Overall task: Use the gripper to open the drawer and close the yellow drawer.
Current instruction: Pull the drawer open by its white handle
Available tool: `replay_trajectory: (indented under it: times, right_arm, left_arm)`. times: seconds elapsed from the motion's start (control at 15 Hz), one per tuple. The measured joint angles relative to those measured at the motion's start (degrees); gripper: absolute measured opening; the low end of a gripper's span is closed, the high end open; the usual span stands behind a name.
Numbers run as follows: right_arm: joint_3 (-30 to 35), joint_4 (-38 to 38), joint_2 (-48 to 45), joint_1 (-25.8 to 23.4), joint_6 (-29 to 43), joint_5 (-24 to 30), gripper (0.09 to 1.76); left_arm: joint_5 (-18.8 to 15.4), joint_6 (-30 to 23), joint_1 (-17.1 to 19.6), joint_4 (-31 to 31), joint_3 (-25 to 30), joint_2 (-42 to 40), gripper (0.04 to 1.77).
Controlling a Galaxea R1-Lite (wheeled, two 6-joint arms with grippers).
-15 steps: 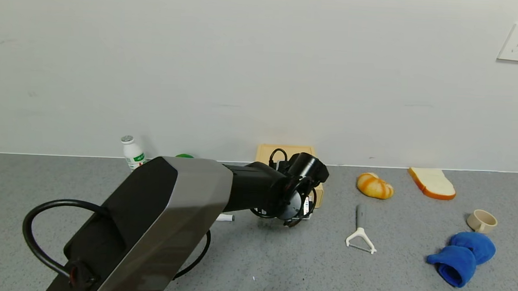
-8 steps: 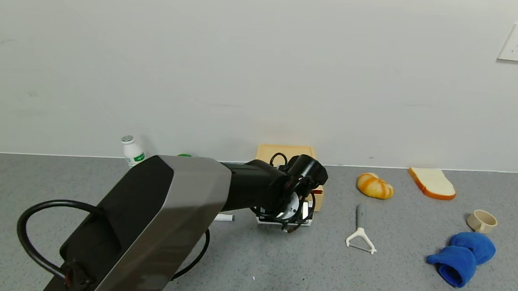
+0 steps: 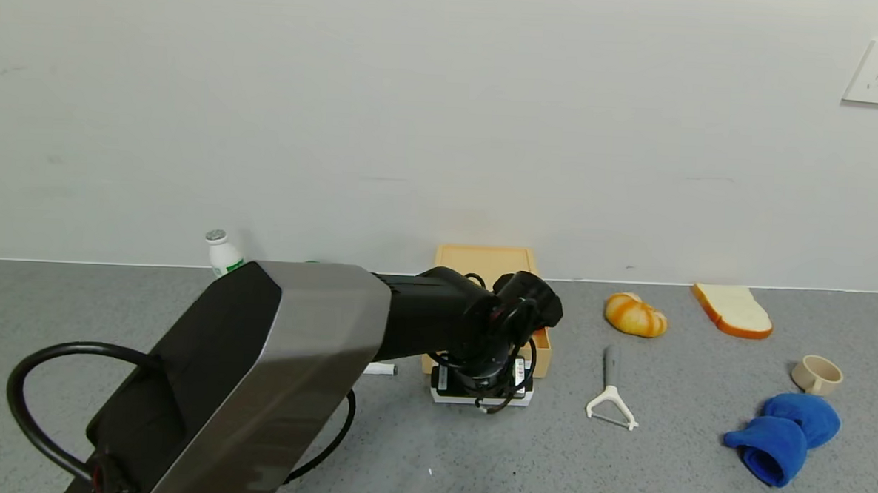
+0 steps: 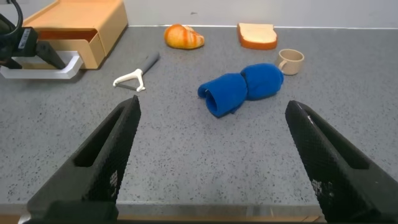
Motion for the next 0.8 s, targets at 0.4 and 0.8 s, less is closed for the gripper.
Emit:
replay_trajectory:
  times: [0.4,0.8]
  right_arm:
    - [0.0,0.0,0.0,0.0,0.0,-0.02,1.71]
    - [0.0,0.0,0.0,0.0,0.0,0.0,1.71]
  left_arm:
    - [-1.32,-5.18,-2.23,6.07,1.52,-0.91,1.72]
    - [-2.5,-8.53,-3.75,6.12,4.8,-2.15,1.72]
